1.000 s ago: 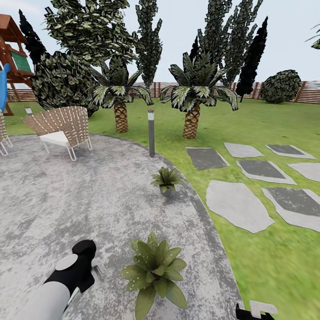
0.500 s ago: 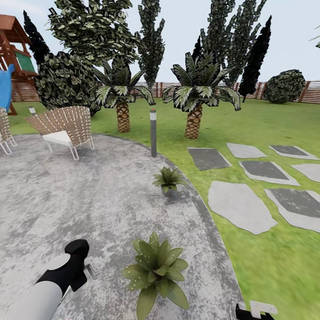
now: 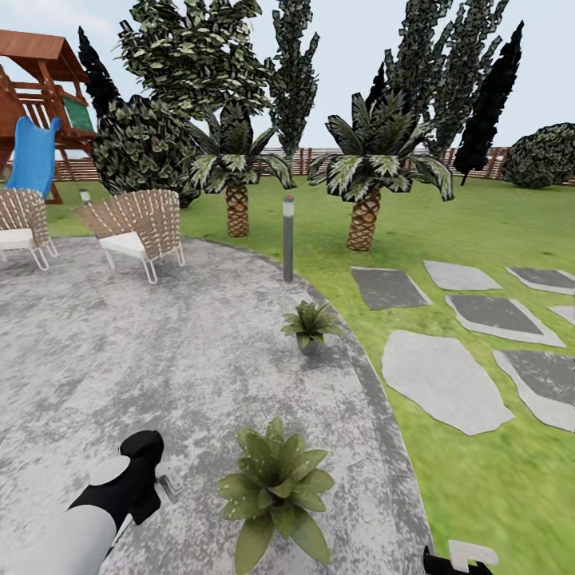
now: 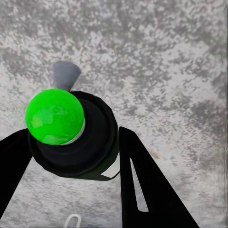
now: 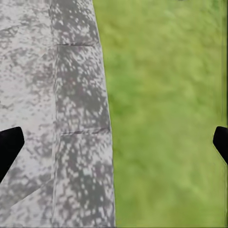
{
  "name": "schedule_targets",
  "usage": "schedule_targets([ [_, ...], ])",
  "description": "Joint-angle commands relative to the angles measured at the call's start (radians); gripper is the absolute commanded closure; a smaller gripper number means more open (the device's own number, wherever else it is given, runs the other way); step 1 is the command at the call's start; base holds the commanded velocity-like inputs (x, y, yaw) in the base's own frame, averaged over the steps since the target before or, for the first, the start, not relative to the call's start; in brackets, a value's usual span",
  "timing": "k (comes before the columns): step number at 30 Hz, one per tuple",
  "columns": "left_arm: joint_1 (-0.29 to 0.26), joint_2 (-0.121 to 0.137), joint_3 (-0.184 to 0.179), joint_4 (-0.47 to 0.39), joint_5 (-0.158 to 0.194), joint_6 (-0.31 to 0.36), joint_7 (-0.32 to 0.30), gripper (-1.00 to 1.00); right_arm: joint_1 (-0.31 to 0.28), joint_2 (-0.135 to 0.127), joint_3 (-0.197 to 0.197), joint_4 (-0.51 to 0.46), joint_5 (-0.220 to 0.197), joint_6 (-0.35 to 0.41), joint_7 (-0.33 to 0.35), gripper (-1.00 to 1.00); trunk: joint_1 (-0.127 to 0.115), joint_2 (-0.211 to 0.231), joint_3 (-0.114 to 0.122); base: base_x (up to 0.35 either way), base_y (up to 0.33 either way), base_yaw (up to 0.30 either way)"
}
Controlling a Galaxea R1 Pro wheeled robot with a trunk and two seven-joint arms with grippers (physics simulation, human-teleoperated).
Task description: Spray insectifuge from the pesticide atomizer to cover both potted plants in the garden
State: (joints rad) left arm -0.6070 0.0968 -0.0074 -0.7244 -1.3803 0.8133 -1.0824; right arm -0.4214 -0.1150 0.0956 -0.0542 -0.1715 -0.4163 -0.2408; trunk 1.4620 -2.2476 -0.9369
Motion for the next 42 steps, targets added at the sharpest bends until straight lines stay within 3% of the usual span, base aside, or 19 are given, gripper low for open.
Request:
schedule_targets([
  [1,0.000,0.000,0.000,0.001,-0.007,0.006,-0.010,1.00,0.000,0.000,0.009,0.000,-0.009,-0.003,-0.002,-1.00,0.000,0.000,-0.001,0.179,-0.222,0.002],
  [8,0.000,-0.001,0.001,0.007,-0.005,0.006,-0.021,1.00,0.000,0.000,0.009,0.001,-0.009,-0.003,-0.002,-1.00,0.000,0.000,-0.001,0.125,-0.226,0.000],
  [24,-0.001,-0.007,0.001,0.007,-0.003,0.007,-0.029,1.00,0.000,0.000,0.009,0.001,-0.009,-0.003,-0.002,-1.00,0.000,0.000,-0.001,-0.217,-0.216,0.006],
  [25,-0.006,-0.007,-0.002,0.002,-0.004,0.007,-0.057,1.00,0.000,0.000,0.009,0.001,-0.009,-0.003,-0.002,-1.00,0.000,0.000,-0.001,-0.228,-0.207,0.195],
  [27,-0.017,-0.008,-0.008,-0.005,-0.012,0.003,-0.221,1.00,0.000,0.000,0.009,-0.001,-0.009,-0.003,-0.002,-1.00,0.000,0.000,-0.001,-0.226,-0.207,0.254],
  [29,-0.043,-0.009,-0.012,-0.007,-0.019,0.001,-0.312,1.00,0.000,0.000,0.009,-0.001,-0.009,-0.003,-0.002,-1.00,0.000,0.000,-0.001,-0.214,-0.210,0.273],
  [34,-0.049,-0.009,-0.013,-0.007,-0.022,0.002,-0.327,1.00,0.000,0.000,0.009,-0.001,-0.009,-0.003,-0.002,-1.00,0.000,0.000,-0.001,-0.205,-0.213,0.227],
  [38,-0.048,-0.012,-0.061,-0.003,-0.025,0.005,-0.327,1.00,0.000,-0.004,0.009,0.002,-0.009,-0.003,-0.002,-1.00,0.000,0.000,-0.001,-0.133,-0.235,0.024],
  [42,-0.049,-0.013,-0.072,-0.006,-0.025,0.014,-0.327,1.00,0.000,-0.005,0.009,0.002,-0.009,-0.003,-0.002,-1.00,0.000,0.000,-0.001,0.148,-0.197,0.001],
])
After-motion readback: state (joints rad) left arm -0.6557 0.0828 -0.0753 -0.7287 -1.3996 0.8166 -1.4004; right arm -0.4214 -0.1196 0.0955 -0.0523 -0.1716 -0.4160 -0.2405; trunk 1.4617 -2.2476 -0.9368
